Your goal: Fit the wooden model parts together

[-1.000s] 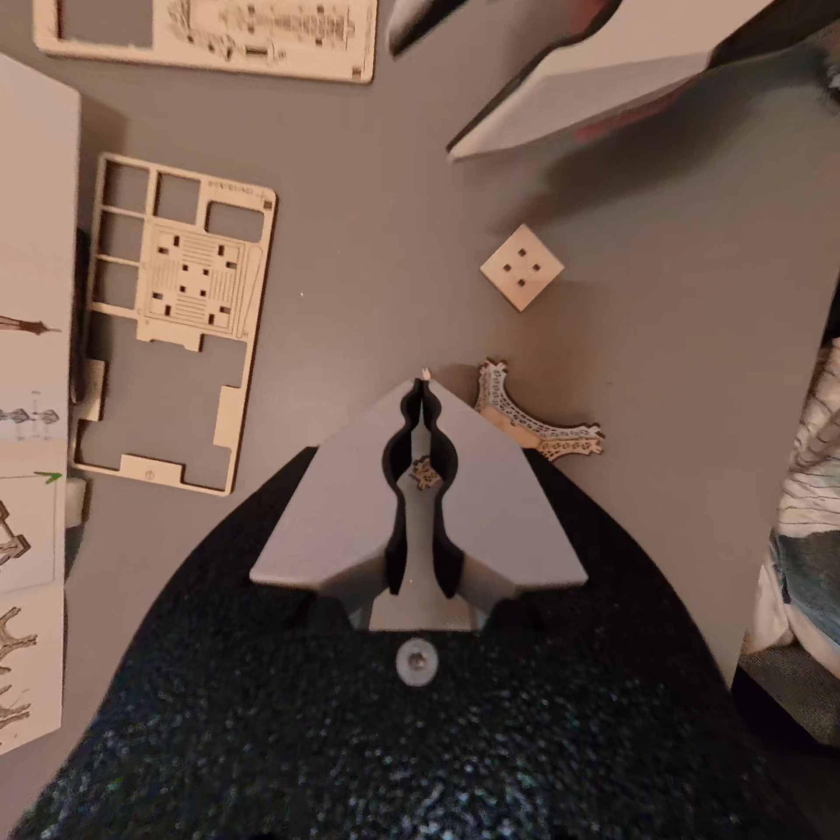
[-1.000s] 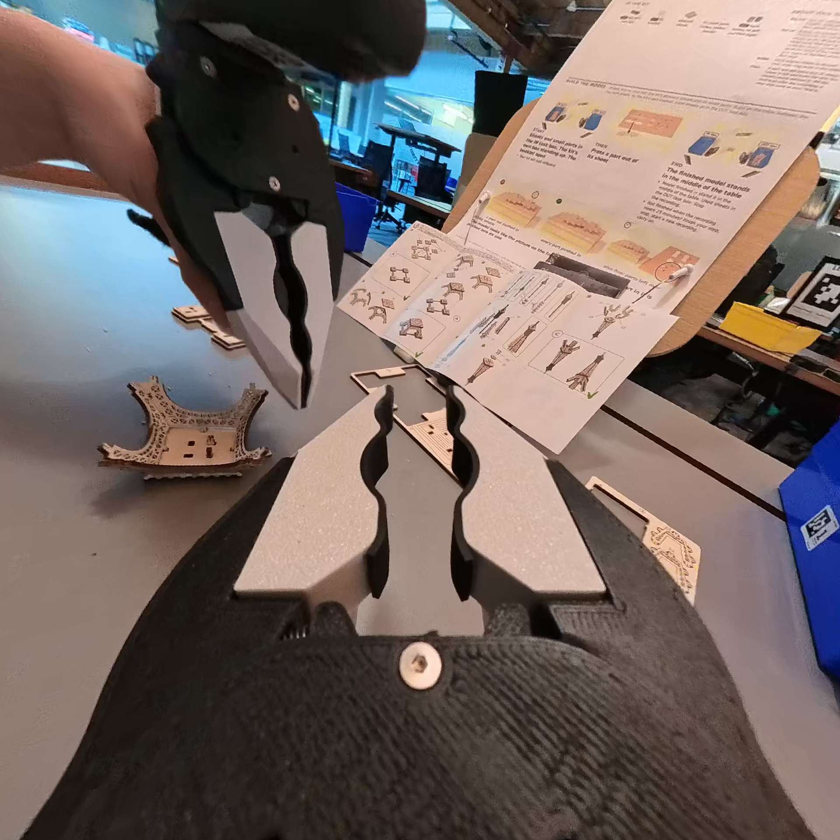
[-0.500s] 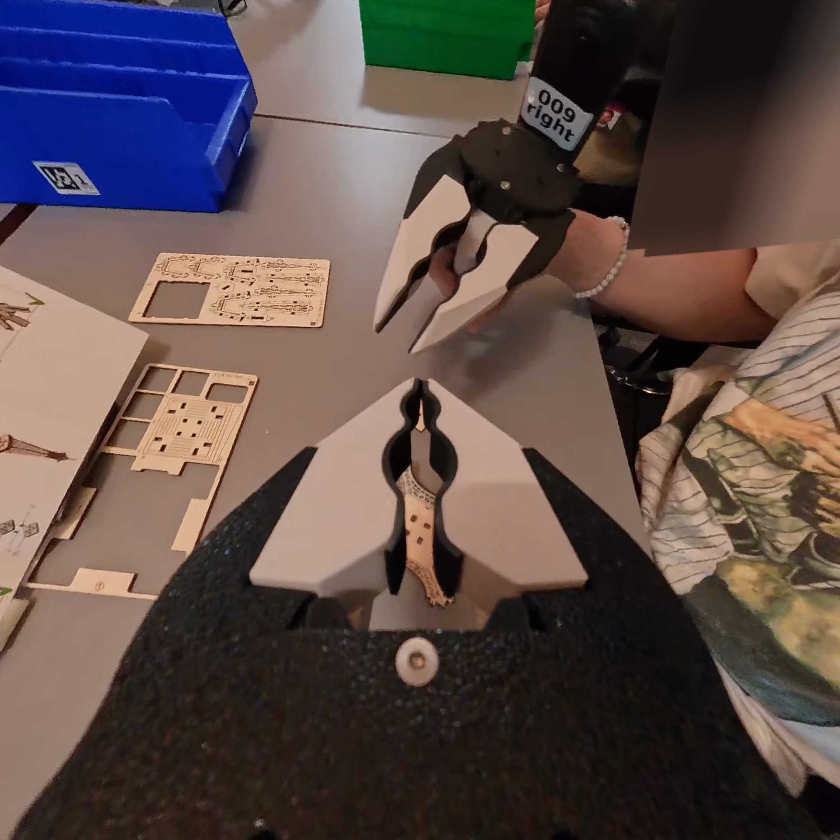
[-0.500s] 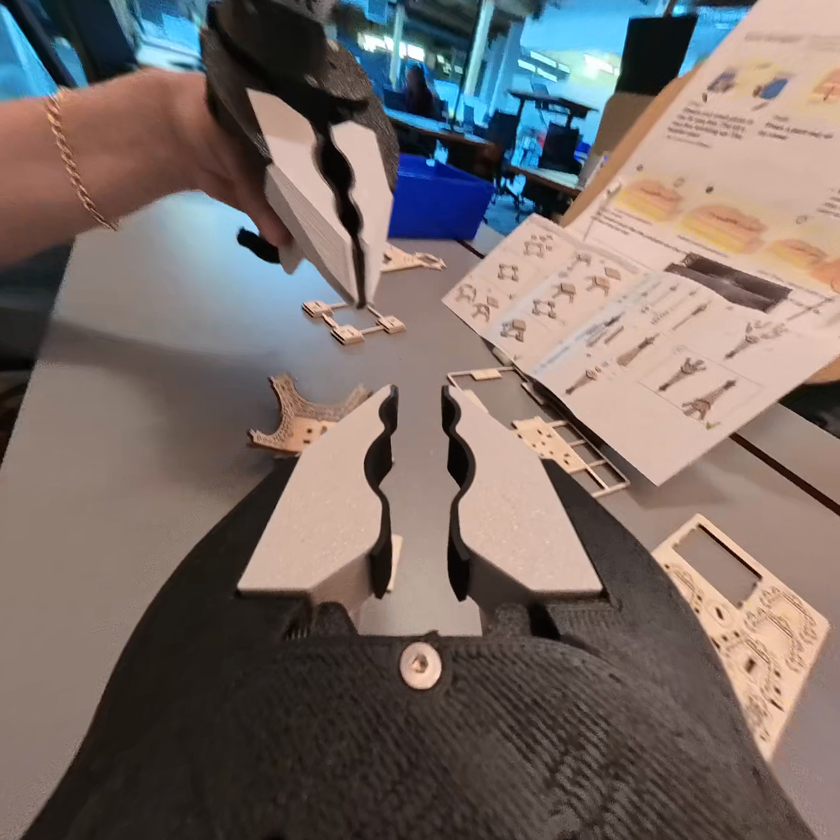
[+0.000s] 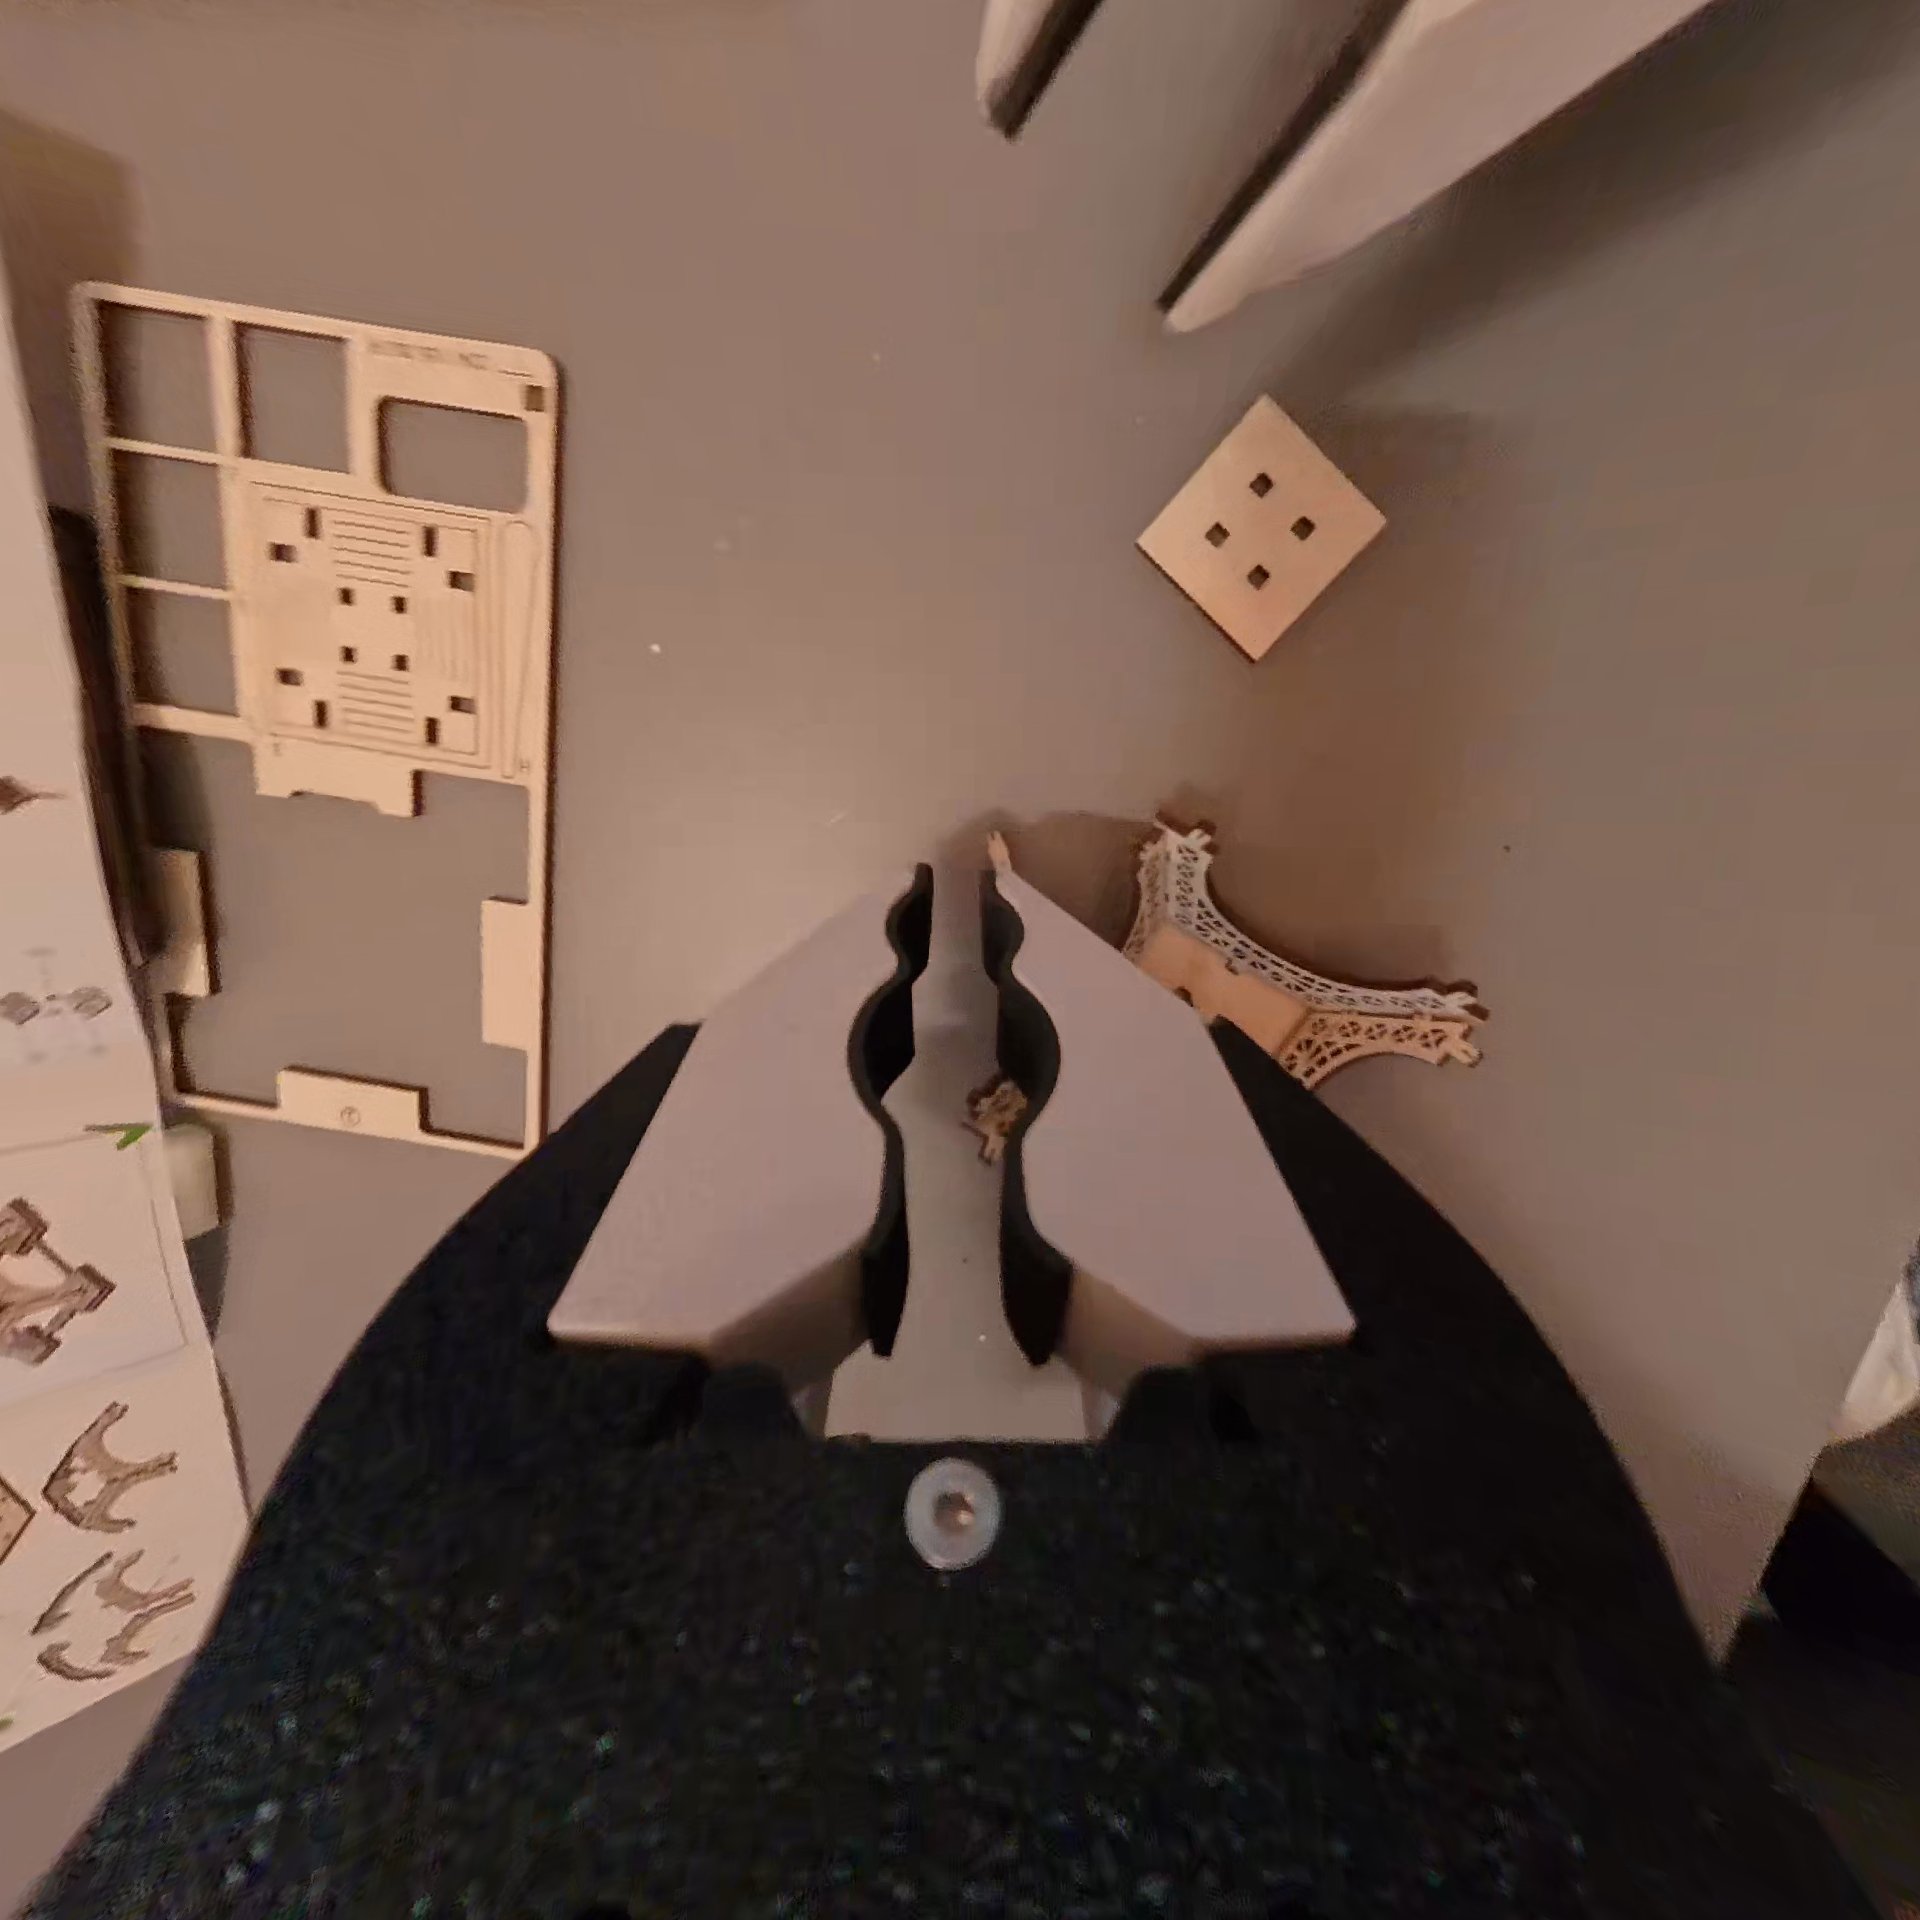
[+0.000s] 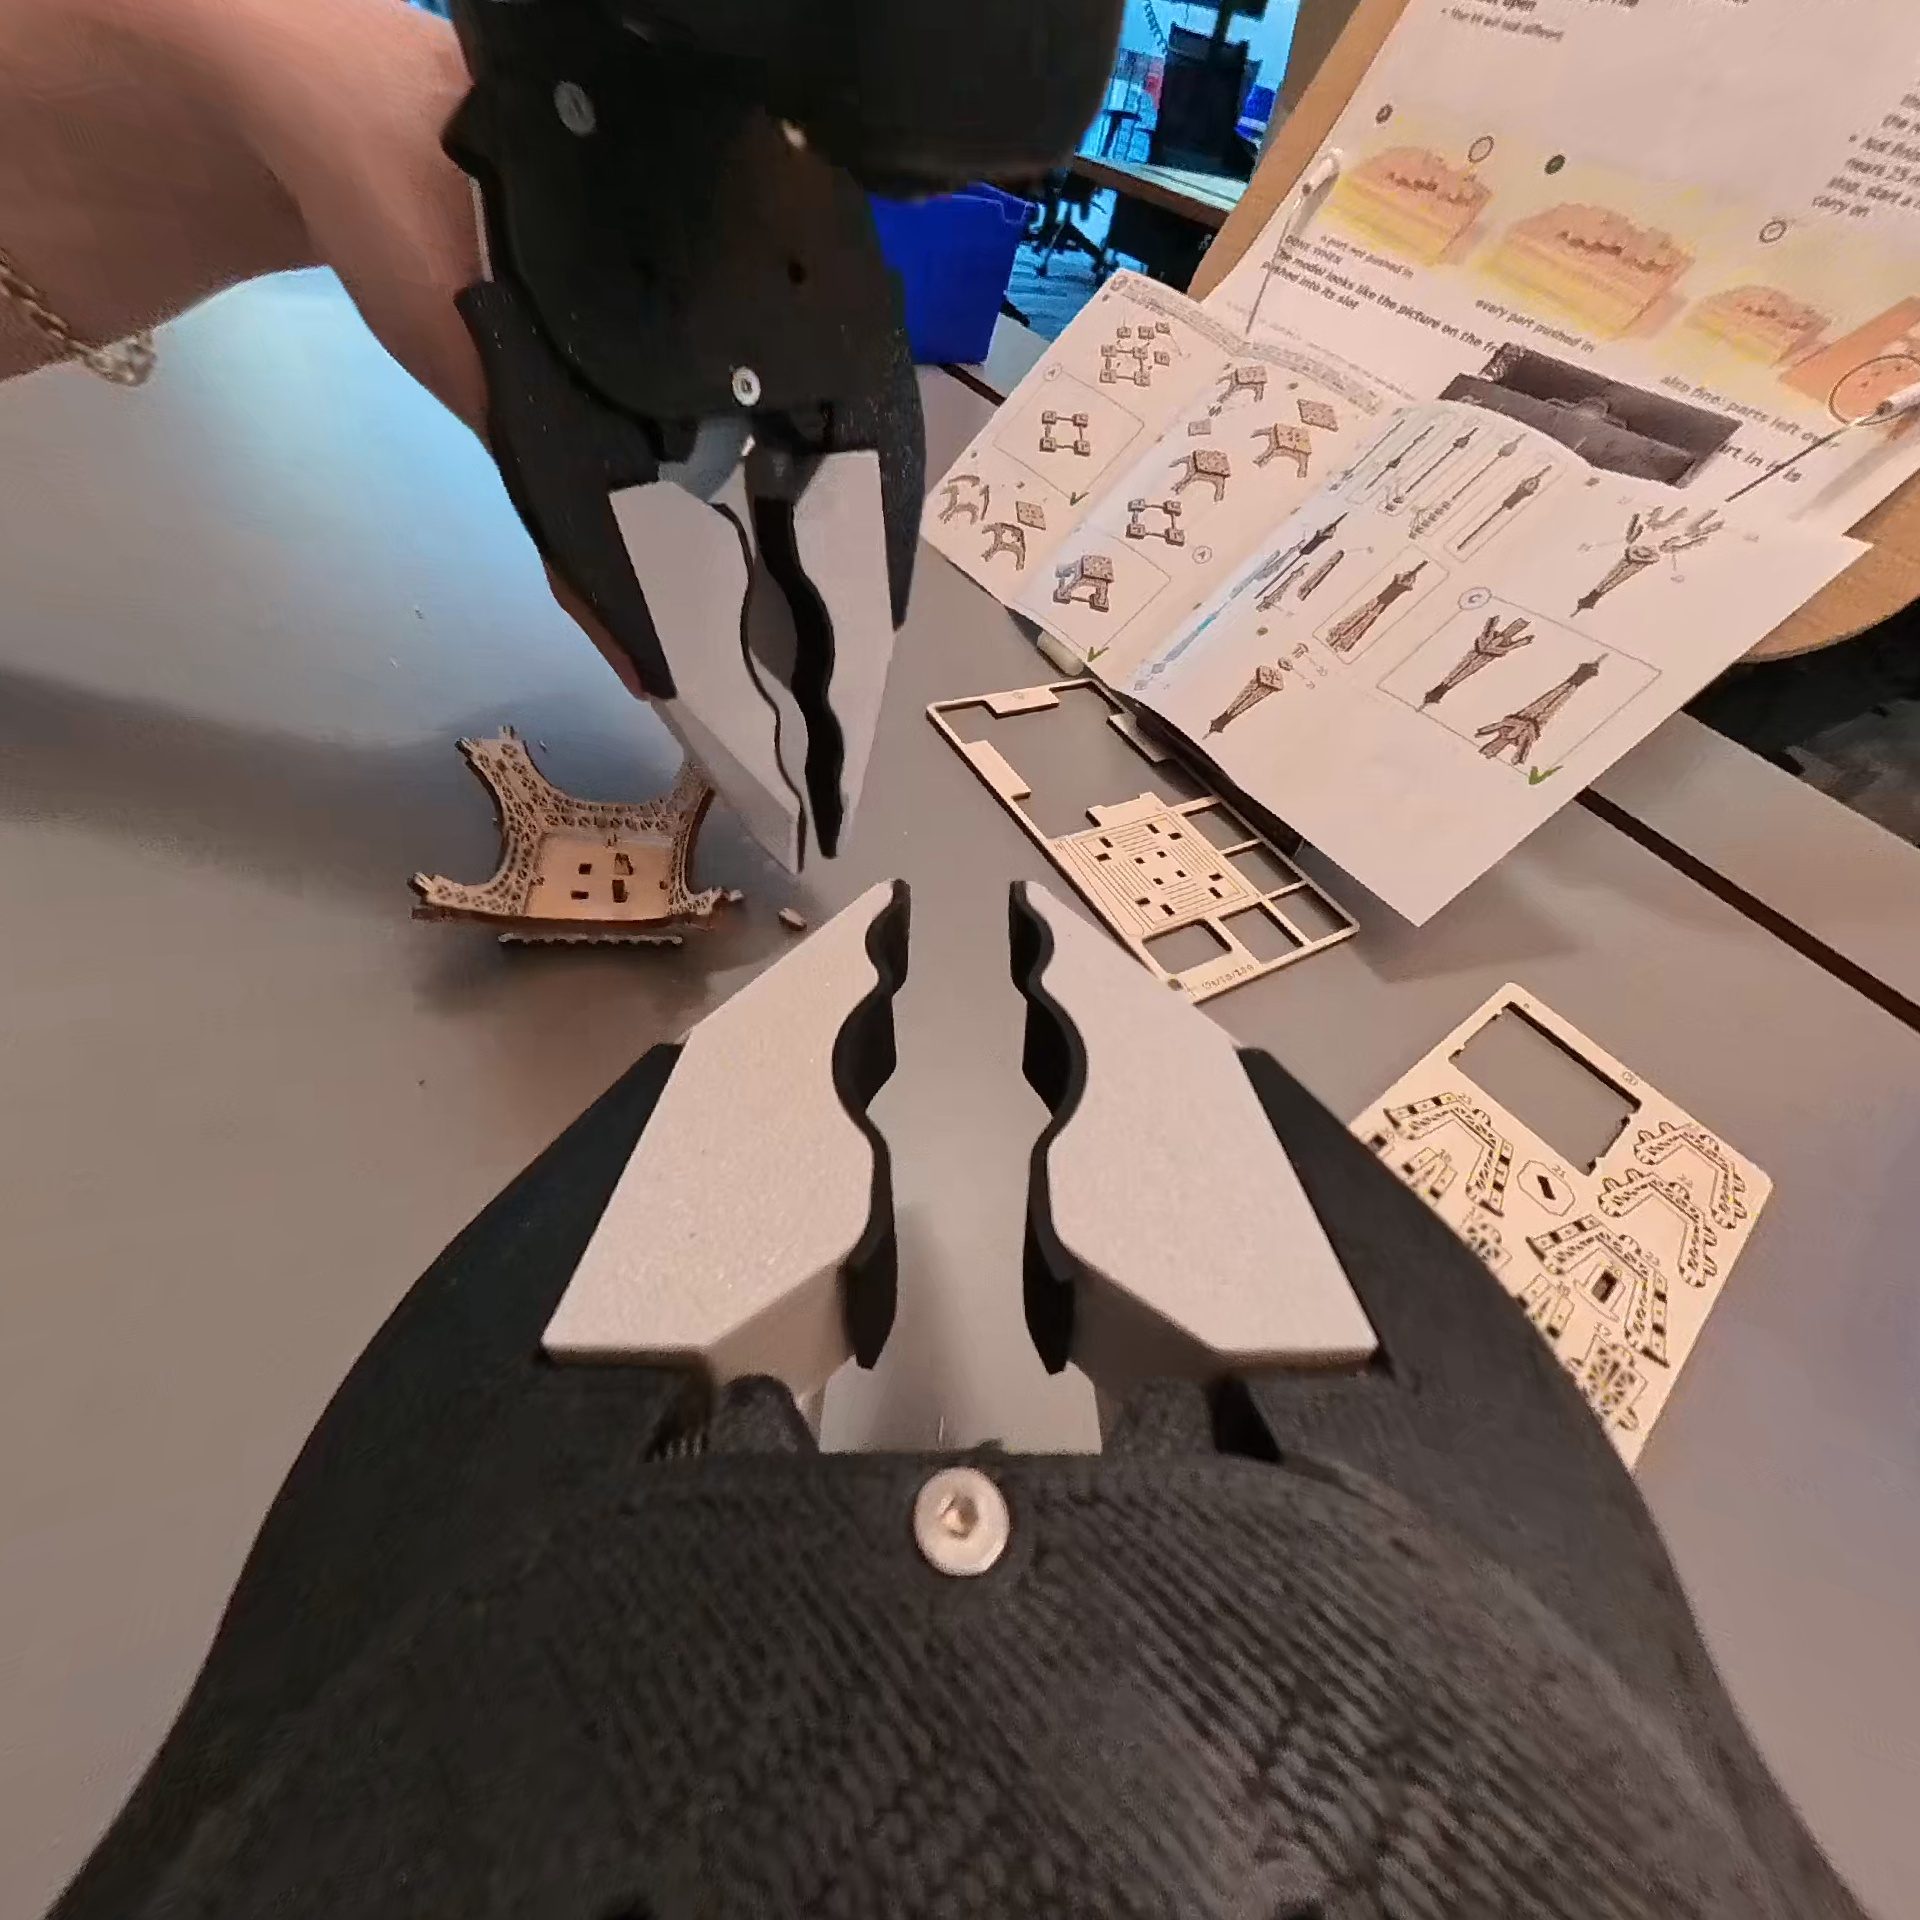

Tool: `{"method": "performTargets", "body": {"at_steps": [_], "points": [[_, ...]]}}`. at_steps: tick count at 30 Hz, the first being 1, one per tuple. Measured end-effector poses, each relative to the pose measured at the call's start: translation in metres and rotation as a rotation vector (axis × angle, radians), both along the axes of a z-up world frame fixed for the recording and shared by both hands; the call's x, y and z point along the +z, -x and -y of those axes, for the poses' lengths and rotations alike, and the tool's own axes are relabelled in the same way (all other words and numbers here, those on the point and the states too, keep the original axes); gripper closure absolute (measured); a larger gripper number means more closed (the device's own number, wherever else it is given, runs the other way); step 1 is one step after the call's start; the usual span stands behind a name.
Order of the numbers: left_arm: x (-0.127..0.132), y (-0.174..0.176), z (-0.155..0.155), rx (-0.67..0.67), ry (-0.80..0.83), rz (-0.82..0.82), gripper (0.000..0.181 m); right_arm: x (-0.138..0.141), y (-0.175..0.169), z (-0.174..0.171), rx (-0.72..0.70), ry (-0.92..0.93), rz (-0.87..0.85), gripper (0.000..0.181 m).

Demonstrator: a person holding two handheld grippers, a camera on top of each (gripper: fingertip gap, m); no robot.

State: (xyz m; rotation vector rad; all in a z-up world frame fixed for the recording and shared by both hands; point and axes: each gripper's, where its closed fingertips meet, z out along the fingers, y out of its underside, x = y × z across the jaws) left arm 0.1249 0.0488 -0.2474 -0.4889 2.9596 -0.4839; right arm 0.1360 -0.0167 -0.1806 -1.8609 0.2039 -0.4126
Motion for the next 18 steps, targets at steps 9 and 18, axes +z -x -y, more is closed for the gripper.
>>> {"method": "performTargets", "body": {"at_steps": [9, 18], "points": [[-0.015, 0.007, -0.001, -0.003, -0.118, -0.082, 0.172, -0.005, -0.002, 0.003, 0.002, 0.004, -0.02, 0.162], [-0.013, 0.004, 0.004, -0.006, -0.068, -0.053, 0.181, -0.008, 0.001, 0.001, 0.013, 0.004, -0.06, 0.161]]}}
